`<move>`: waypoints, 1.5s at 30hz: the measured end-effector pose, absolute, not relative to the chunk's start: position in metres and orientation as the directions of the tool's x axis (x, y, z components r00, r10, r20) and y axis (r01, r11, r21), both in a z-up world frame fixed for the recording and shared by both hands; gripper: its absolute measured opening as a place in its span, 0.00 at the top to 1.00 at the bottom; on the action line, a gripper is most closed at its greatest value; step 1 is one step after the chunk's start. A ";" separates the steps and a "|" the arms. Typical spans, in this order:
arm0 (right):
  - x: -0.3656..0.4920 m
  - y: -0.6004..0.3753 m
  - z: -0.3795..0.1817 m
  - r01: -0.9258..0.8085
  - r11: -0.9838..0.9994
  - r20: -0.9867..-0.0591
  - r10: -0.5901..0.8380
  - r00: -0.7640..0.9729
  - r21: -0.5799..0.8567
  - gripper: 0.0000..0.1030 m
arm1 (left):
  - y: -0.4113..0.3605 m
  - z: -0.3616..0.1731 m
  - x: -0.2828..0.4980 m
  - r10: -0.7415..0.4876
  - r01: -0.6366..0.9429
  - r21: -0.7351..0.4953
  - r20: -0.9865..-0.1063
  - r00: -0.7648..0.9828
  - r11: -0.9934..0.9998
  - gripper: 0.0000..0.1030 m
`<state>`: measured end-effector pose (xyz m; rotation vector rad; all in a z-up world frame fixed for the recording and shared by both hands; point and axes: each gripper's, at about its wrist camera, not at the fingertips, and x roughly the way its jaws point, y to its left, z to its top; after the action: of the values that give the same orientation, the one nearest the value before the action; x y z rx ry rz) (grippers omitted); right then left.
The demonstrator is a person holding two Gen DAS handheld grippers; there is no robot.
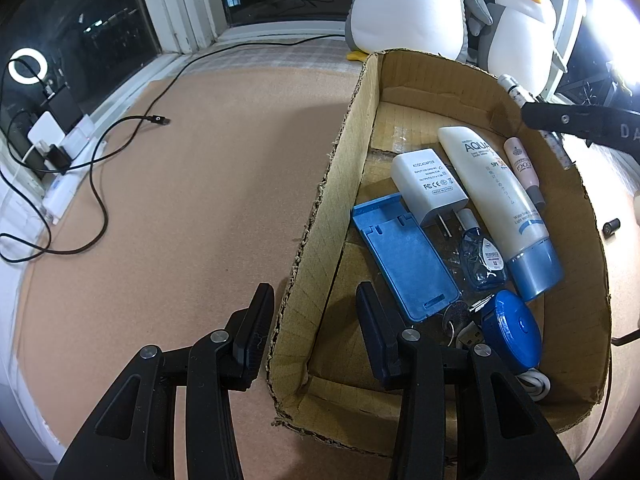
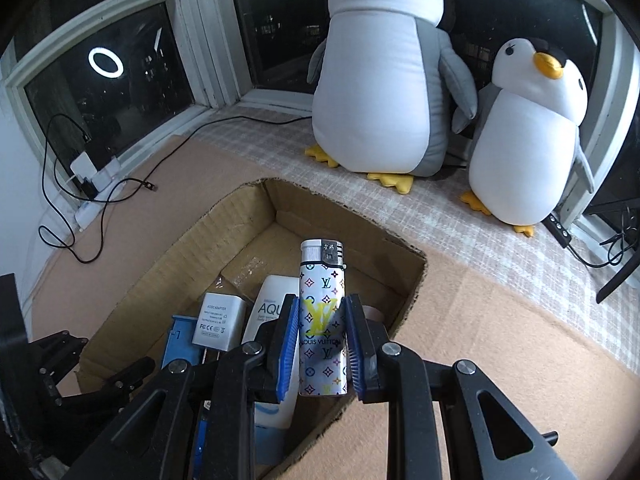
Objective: Organize rigid objects
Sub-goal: 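Carry the lighter into the box and release it with the right gripper, then move the right gripper to the black cylinder on the floor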
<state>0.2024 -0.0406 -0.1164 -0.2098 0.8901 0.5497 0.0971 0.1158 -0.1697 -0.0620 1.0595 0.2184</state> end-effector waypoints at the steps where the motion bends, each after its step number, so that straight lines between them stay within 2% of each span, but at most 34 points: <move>1: 0.203 -0.040 -0.118 -0.537 0.843 -0.785 0.364 0.502 0.047 0.80 | 0.116 -0.170 0.097 0.148 -0.207 0.054 -0.870 0.470 0.977 0.60; 14: 0.208 -0.031 -0.122 -0.533 0.846 -0.783 0.347 0.516 0.023 0.78 | 0.116 -0.170 0.097 0.148 -0.207 0.054 -0.870 0.470 0.977 0.60; 18: 0.204 -0.031 -0.117 -0.535 0.845 -0.766 0.343 0.543 -0.001 0.47 | 0.116 -0.170 0.097 0.149 -0.207 0.055 -0.870 0.471 0.977 0.60; 19: 0.203 -0.031 -0.115 -0.536 0.844 -0.759 0.343 0.553 -0.009 0.44 | 0.116 -0.171 0.097 0.149 -0.208 0.055 -0.870 0.471 0.977 0.60; 25: 0.201 -0.029 -0.111 -0.536 0.844 -0.756 0.341 0.559 -0.015 0.39 | 0.116 -0.171 0.097 0.149 -0.207 0.055 -0.870 0.471 0.977 0.60; 36: 0.192 -0.046 -0.100 -0.510 0.860 -0.748 0.347 0.566 0.013 0.39 | 0.116 -0.171 0.097 0.150 -0.207 0.057 -0.870 0.471 0.977 0.60; 45: 0.182 -0.085 -0.090 -0.421 0.907 -0.742 0.291 0.604 0.013 0.39 | 0.117 -0.171 0.097 0.153 -0.205 0.061 -0.869 0.470 0.977 0.60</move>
<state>0.1824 -0.0852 -0.0898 -0.1694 0.8257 0.4140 0.0967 0.1175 -0.1705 -0.0547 1.0587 0.2196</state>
